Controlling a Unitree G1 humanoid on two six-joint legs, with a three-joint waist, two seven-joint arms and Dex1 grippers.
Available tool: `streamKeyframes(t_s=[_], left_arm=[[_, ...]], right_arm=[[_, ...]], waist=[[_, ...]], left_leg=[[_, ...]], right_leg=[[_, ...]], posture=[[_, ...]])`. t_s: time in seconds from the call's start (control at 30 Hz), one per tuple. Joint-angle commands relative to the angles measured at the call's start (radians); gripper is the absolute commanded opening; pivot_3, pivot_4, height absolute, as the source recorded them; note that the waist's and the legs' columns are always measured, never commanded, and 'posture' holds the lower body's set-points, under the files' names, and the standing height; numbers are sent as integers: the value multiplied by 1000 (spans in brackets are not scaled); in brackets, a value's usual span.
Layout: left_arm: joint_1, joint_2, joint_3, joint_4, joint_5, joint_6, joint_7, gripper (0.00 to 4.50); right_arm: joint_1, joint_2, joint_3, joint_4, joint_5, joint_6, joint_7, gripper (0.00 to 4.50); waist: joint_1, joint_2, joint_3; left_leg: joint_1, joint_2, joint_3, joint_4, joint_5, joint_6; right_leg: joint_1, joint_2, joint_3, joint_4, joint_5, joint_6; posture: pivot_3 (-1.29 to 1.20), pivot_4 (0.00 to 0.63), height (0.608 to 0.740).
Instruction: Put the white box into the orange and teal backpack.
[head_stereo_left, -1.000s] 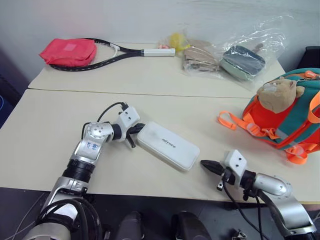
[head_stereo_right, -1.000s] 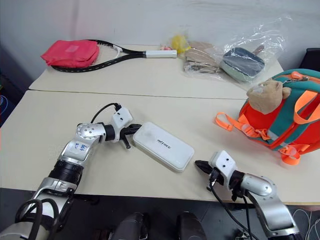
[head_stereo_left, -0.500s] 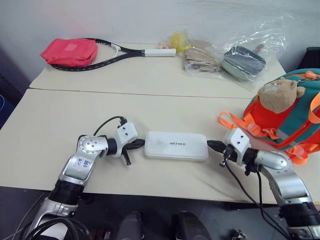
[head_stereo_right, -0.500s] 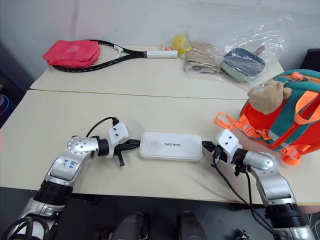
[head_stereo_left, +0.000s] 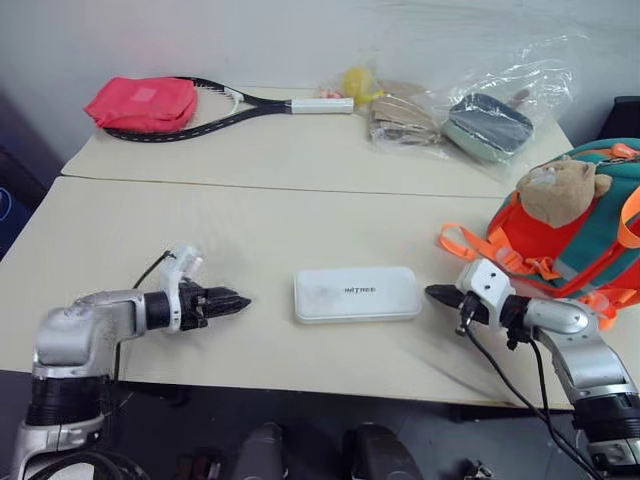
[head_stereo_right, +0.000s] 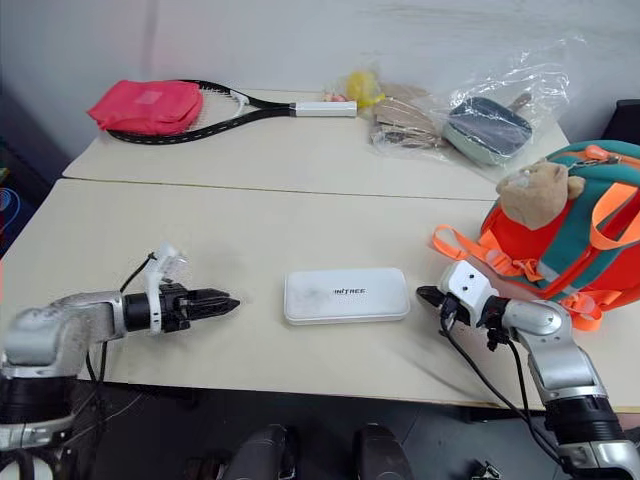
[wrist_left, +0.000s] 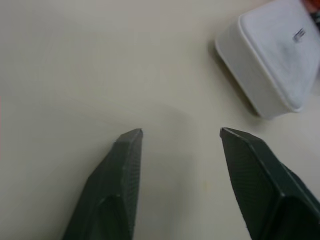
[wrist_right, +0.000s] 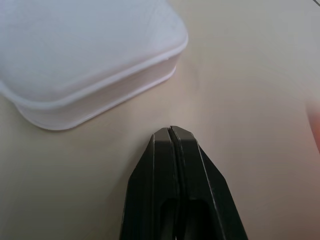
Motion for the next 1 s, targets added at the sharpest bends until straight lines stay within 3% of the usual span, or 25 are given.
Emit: streamKeyframes(t_s=[0.03,0.23,0.43,0.73,0.87,1.0], left_arm=[[-152,-73,38,149,-93,229,29,3198],[-308,-207,-14,388,-190,254,173,3198],[-359,-207,-181,491,-425,254,249,3198],[-384,-313,-36,553,-470,254,438,3198],[-370,-341,15,529,-524,254,483,2373],[-328,-336,23,432,-602,254,497,1328]], right_arm=[[-19,-14,-4,14,-4,-40,27,0],[-34,5,21,47,-19,-84,37,0],[-40,26,66,69,-44,-143,52,0],[-34,63,75,54,-55,-135,38,0],[17,58,52,13,-28,-123,41,0],[98,93,-69,-93,148,-125,49,167]], waist=[[5,0,0],[-2,0,0],[-3,-1,0],[-4,-1,0],[0,-1,0],[1,-1,1]], left_leg=[[0,0,0,1,0,0],[-1,-1,-1,1,0,-1],[0,1,-1,2,1,-3],[0,1,-1,2,2,-4],[0,1,-1,2,2,-4],[0,0,-1,2,2,-4]], right_leg=[[0,0,0,0,0,0],[-1,0,-1,1,0,1],[-1,1,0,1,0,1],[-1,1,-1,2,0,1],[0,1,-1,1,0,1],[0,1,-1,1,0,1]], posture=[[0,150,740],[0,150,740],[0,150,740],[0,150,740],[0,150,740],[0,150,740]])
